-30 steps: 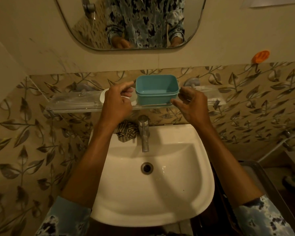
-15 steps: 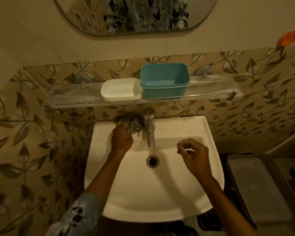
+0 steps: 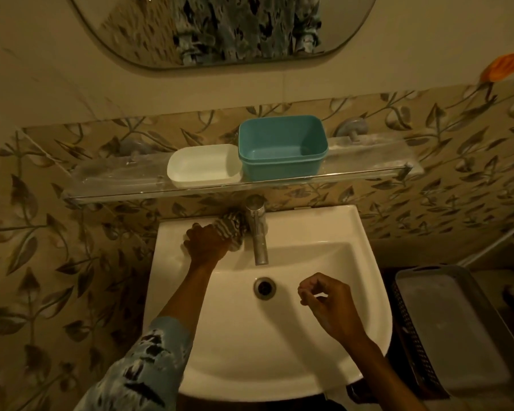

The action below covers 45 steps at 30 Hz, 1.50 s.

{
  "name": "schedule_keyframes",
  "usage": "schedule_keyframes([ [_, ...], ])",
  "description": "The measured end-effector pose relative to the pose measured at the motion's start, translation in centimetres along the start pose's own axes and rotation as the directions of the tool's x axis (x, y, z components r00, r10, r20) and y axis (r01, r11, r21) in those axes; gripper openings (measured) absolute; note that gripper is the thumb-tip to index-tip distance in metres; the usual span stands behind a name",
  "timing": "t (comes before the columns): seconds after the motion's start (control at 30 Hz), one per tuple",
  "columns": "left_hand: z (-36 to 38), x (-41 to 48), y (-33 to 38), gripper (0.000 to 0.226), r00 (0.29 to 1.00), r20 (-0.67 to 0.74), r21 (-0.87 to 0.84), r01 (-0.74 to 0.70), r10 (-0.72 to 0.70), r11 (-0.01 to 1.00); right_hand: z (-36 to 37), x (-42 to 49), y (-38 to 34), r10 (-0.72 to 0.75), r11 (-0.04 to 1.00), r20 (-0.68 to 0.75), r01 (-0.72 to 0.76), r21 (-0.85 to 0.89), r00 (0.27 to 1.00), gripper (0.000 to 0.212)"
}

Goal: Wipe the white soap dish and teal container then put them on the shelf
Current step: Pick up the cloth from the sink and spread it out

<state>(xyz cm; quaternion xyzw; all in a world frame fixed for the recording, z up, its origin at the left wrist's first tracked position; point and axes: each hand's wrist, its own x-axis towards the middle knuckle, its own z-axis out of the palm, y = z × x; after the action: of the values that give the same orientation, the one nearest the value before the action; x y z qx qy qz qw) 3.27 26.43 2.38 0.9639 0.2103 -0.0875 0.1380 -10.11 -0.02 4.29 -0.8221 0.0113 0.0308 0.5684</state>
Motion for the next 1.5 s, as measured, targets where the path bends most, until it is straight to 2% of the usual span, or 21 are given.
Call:
schedule_keyframes([
  [0.07, -0.6, -0.6, -0.1, 0.061, 0.999, -0.007, -0.260, -0.051, 0.051, 0.964, 0.1, 0.1, -0.2, -0.007, 1.000, 0.025, 0.007, 0.017, 1.000, 0.017],
  [0.13, -1.5, -2.0, -0.2, 0.044, 0.994, -0.042, -0.511, -0.112, 0.105, 0.852, 0.3, 0.3, -0.6, -0.017, 1.000, 0.045, 0.016, 0.026, 0.999, 0.017],
  [0.3, -3.5, -5.9, -1.1, 0.035, 0.985, -0.080, -0.594, -0.170, 0.152, 0.786, 0.9, 0.9, -1.7, -0.014, 1.000, 0.136, 0.012, 0.016, 0.991, 0.018],
  [0.4, -4.7, -8.7, -1.4, 0.030, 0.973, -0.041, -0.695, -0.192, 0.228, 0.693, 1.2, 1.0, -2.6, 0.001, 0.998, 0.205, -0.015, 0.065, 0.979, 0.016],
  [0.5, -6.2, -11.4, -0.8, 0.029, 0.924, 0.032, -0.762, -0.225, 0.382, 0.608, 0.9, 1.1, -3.6, 0.026, 0.998, 0.377, -0.046, 0.042, 0.926, 0.074],
  [0.53, -6.7, -12.1, -0.4, 0.023, 0.901, 0.039, -0.769, -0.249, 0.433, 0.589, 0.7, 1.1, -4.2, 0.035, 0.997, 0.442, -0.061, 0.044, 0.896, 0.087],
  [0.6, -7.5, -13.4, 0.6, 0.010, 0.868, 0.051, -0.780, -0.275, 0.494, 0.563, 0.3, 1.1, -5.0, 0.025, 0.986, 0.534, -0.107, 0.124, 0.845, 0.088],
  [0.67, -8.3, -14.3, 1.6, 0.005, 0.856, 0.084, -0.802, -0.246, 0.511, 0.544, 0.0, 1.1, -5.4, -0.004, 0.961, 0.562, -0.152, 0.231, 0.827, 0.073],
  [0.73, -9.1, -14.9, 2.4, 0.005, 0.851, 0.108, -0.816, -0.220, 0.514, 0.535, -0.5, 0.7, -5.4, -0.023, 0.938, 0.547, -0.171, 0.301, 0.837, 0.054],
  [0.8, -10.0, -15.3, 3.0, 0.007, 0.850, 0.109, -0.826, -0.210, 0.515, 0.523, -1.1, 0.3, -5.0, -0.014, 0.892, 0.507, -0.218, 0.395, 0.862, 0.047],
  [0.9, -11.5, -16.0, 3.7, 0.022, 0.851, 0.113, -0.852, -0.183, 0.513, 0.491, -2.1, -0.3, -4.1, 0.000, 0.714, 0.489, -0.343, 0.611, 0.872, 0.057],
  [1.0, -12.8, -16.2, 4.3, 0.040, 0.824, 0.158, -0.877, -0.136, 0.544, 0.461, -2.9, -0.5, -3.6, 0.088, 0.560, 0.437, -0.408, 0.721, 0.895, 0.062],
  [1.07, -13.1, -16.3, 4.9, 0.036, 0.825, 0.164, -0.904, -0.094, 0.541, 0.417, -3.5, -0.6, -3.5, 0.272, 0.562, 0.375, -0.463, 0.685, 0.886, 0.070],
  [1.13, -12.9, -16.5, 5.7, 0.030, 0.834, 0.163, -0.926, -0.055, 0.526, 0.374, -3.8, -1.0, -3.2, 0.479, 0.678, 0.219, -0.516, 0.523, 0.850, 0.082],
  [1.17, -12.7, -16.8, 6.2, 0.029, 0.839, 0.162, -0.931, -0.044, 0.520, 0.361, -3.9, -1.3, -3.2, 0.520, 0.739, 0.104, -0.507, 0.444, 0.848, 0.082],
  [1.2, -12.3, -17.0, 6.7, 0.027, 0.846, 0.161, -0.936, -0.032, 0.509, 0.349, -4.0, -1.5, -3.5, 0.499, 0.797, -0.006, -0.456, 0.396, 0.867, 0.076],
  [1.27, -11.6, -17.4, 7.7, 0.027, 0.872, 0.163, -0.946, 0.005, 0.461, 0.323, -4.3, -2.2, -4.4, 0.322, 0.901, -0.137, -0.259, 0.347, 0.937, 0.058],
  [1.3, -11.2, -17.5, 8.1, 0.028, 0.889, 0.165, -0.947, 0.023, 0.427, 0.319, -4.5, -2.6, -5.1, 0.198, 0.934, -0.133, -0.146, 0.325, 0.971, 0.051],
  [1.37, -10.4, -17.8, 8.8, 0.026, 0.909, 0.181, -0.945, 0.054, 0.376, 0.323, -5.0, -3.4, -6.6, -0.011, 0.971, -0.018, 0.015, 0.240, 1.000, 0.052],
  [1.43, -9.8, -18.3, 9.5, 0.023, 0.911, 0.194, -0.955, 0.091, 0.364, 0.282, -4.7, -3.6, -7.3, -0.113, 0.990, 0.049, 0.109, 0.086, 0.992, 0.058],
  [1.5, -9.6, -18.9, 10.2, 0.021, 0.916, 0.203, -0.973, 0.148, 0.345, 0.179, -4.2, -3.3, -7.3, -0.163, 0.987, -0.018, 0.163, 0.010, 0.987, 0.049],
])
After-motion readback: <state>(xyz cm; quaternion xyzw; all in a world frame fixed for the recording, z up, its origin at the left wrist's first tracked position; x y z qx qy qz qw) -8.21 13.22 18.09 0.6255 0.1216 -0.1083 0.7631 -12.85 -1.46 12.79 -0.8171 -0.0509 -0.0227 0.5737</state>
